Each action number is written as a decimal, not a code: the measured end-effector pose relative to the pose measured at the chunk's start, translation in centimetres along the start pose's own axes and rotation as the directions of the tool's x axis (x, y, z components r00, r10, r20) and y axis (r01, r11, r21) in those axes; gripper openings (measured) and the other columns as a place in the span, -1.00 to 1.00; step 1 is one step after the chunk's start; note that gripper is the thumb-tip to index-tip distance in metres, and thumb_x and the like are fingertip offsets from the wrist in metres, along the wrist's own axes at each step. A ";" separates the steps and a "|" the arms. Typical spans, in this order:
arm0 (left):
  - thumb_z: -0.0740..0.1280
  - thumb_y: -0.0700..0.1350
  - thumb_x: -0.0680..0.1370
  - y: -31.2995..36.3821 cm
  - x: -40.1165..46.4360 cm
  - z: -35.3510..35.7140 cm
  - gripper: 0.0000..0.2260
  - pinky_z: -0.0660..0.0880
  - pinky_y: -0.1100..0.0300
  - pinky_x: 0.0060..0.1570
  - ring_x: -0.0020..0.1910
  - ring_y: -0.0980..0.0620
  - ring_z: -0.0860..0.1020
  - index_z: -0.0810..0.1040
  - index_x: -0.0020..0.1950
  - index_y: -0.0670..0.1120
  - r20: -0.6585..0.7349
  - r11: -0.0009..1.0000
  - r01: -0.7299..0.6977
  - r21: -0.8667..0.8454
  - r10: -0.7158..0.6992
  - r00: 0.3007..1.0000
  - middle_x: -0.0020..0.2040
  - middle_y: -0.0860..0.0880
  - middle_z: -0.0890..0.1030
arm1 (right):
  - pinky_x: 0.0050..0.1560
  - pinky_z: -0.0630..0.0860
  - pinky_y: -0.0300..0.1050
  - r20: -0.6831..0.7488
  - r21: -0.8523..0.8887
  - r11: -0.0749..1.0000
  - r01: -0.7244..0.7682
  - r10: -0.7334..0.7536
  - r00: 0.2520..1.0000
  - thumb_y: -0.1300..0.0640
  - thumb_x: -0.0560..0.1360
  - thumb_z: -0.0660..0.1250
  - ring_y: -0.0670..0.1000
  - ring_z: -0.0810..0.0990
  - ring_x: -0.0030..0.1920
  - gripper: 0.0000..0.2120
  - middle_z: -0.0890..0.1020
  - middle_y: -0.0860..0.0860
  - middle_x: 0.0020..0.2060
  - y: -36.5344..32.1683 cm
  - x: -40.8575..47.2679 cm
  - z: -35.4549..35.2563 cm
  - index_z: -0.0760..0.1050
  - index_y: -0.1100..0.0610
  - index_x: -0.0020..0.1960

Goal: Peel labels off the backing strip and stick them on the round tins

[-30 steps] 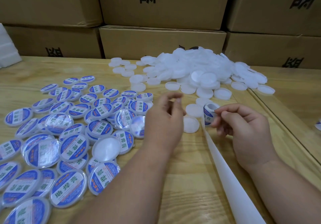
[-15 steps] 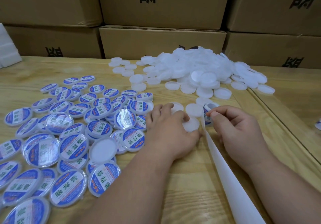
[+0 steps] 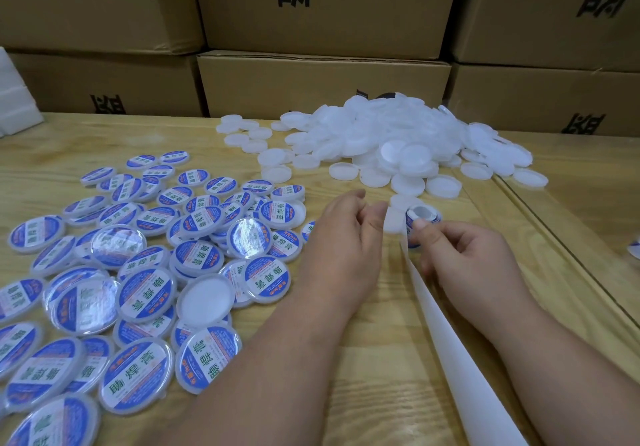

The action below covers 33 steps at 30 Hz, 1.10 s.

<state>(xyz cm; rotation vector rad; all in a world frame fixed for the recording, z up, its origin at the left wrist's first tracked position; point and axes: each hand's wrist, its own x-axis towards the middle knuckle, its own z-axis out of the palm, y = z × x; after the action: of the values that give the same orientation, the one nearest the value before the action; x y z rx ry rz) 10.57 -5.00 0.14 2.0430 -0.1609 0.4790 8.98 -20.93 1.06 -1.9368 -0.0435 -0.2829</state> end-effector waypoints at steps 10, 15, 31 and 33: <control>0.38 0.00 0.56 0.5 -0.4 -0.1 -0.71 0.47 0.39 -0.12 -0.12 0.27 0.57 0.38 0.14 0.35 0.148 0.977 0.108 -0.183 -0.082 0.986 -0.06 0.18 0.60 | -0.42 0.36 -0.21 -0.049 -0.065 0.998 -0.022 0.019 0.999 -0.10 0.60 0.30 -0.13 0.41 -0.55 -0.59 0.56 -0.03 -0.54 0.0 0.2 0.0 0.60 0.16 -0.27; 0.20 -0.20 0.66 0.5 -0.6 -0.5 -0.50 0.32 0.60 0.03 0.18 0.43 0.45 0.30 0.46 0.34 0.276 0.996 0.070 -0.064 -0.049 0.960 0.24 0.31 0.56 | -0.30 0.43 -0.12 -0.061 0.018 0.999 -0.051 0.052 0.997 -0.12 0.59 0.32 -0.12 0.49 -0.51 -0.70 0.64 -0.03 -0.48 -0.3 0.2 0.0 0.65 -0.04 -0.24; 0.20 -0.28 0.59 0.1 -0.6 -0.2 -0.39 0.52 0.34 0.05 0.07 0.25 0.62 0.34 0.46 0.36 0.363 0.992 0.067 -0.104 -0.025 0.931 0.16 0.30 0.62 | -0.18 0.48 -0.05 0.098 -0.005 0.993 -0.122 0.122 0.988 -0.02 0.33 0.31 -0.06 0.56 -0.31 -0.75 0.64 0.01 -0.35 0.3 0.8 -0.5 0.67 -0.04 -0.05; 0.21 -0.27 0.59 0.2 -0.6 -0.2 -0.43 0.50 0.39 -0.06 0.01 0.25 0.61 0.37 0.44 0.32 0.345 0.992 0.060 -0.114 -0.017 0.939 0.10 0.31 0.62 | -0.21 0.40 -0.08 0.117 -0.013 0.994 -0.104 0.105 0.988 -0.01 0.29 0.26 -0.06 0.46 -0.36 -0.69 0.50 -0.02 -0.43 -0.1 0.6 -0.6 0.67 -0.06 -0.05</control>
<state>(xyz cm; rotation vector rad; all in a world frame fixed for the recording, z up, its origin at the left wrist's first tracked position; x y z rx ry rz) 9.95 -5.00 0.10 1.9890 -0.3518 0.0801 9.46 -21.52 1.46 -1.9532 -0.0186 -0.0993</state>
